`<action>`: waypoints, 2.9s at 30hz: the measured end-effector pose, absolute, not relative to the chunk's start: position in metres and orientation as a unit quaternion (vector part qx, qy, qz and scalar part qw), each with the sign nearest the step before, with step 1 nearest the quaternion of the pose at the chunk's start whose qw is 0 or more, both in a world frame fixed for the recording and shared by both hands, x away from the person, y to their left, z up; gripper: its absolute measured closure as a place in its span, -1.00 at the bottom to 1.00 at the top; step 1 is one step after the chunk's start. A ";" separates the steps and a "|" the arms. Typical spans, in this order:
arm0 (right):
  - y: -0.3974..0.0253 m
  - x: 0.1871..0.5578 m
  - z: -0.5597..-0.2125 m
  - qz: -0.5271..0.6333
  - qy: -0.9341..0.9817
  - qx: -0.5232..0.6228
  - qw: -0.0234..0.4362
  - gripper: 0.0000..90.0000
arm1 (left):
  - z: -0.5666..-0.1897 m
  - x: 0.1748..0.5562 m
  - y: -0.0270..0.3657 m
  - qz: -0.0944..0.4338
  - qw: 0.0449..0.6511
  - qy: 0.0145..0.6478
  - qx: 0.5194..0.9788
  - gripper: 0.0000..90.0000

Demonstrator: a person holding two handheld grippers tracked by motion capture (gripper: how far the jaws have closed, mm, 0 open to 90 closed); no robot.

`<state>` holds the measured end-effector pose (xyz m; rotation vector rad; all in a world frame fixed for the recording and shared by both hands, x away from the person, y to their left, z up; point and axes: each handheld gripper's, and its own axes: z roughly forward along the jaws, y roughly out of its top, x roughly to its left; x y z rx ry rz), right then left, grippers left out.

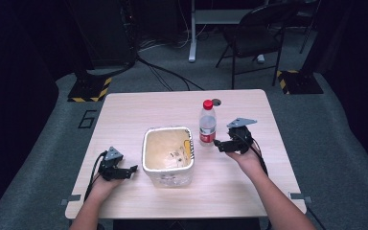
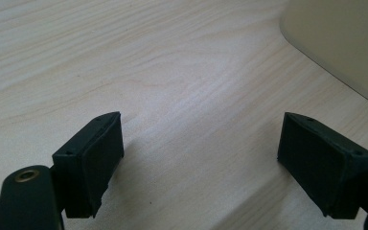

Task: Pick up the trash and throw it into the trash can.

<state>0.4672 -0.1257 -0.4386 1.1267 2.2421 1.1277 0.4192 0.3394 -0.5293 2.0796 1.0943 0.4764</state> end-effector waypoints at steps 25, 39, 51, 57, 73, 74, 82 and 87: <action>-0.106 0.491 -0.422 0.411 0.799 0.390 0.199 -0.75 | -0.529 0.419 0.340 0.185 0.363 0.423 0.809 -0.65; -0.088 0.505 -0.440 0.409 0.796 0.398 0.200 -0.87 | -0.529 0.419 0.340 0.185 0.364 0.423 0.809 -0.65; -0.078 0.511 -0.448 0.416 0.791 0.400 0.203 -0.67 | -0.529 0.419 0.340 0.184 0.363 0.421 0.811 -0.65; -0.077 0.512 -0.449 0.414 0.791 0.400 0.208 -0.55 | -0.529 0.419 0.340 0.184 0.362 0.421 0.811 -0.65; -0.083 0.502 -0.441 0.403 0.794 0.396 0.223 -0.41 | -0.529 0.419 0.340 0.184 0.362 0.421 0.811 -0.65; -0.085 0.501 -0.440 0.404 0.794 0.395 0.224 -0.41 | -0.529 0.419 0.340 0.184 0.362 0.421 0.811 -0.65; -0.097 0.486 -0.426 0.413 0.791 0.394 0.222 -0.41 | -0.529 0.419 0.340 0.184 0.362 0.421 0.811 -0.65; -0.097 0.475 -0.417 0.420 0.794 0.381 0.220 -0.41 | -0.529 0.419 0.340 0.184 0.362 0.421 0.811 -0.65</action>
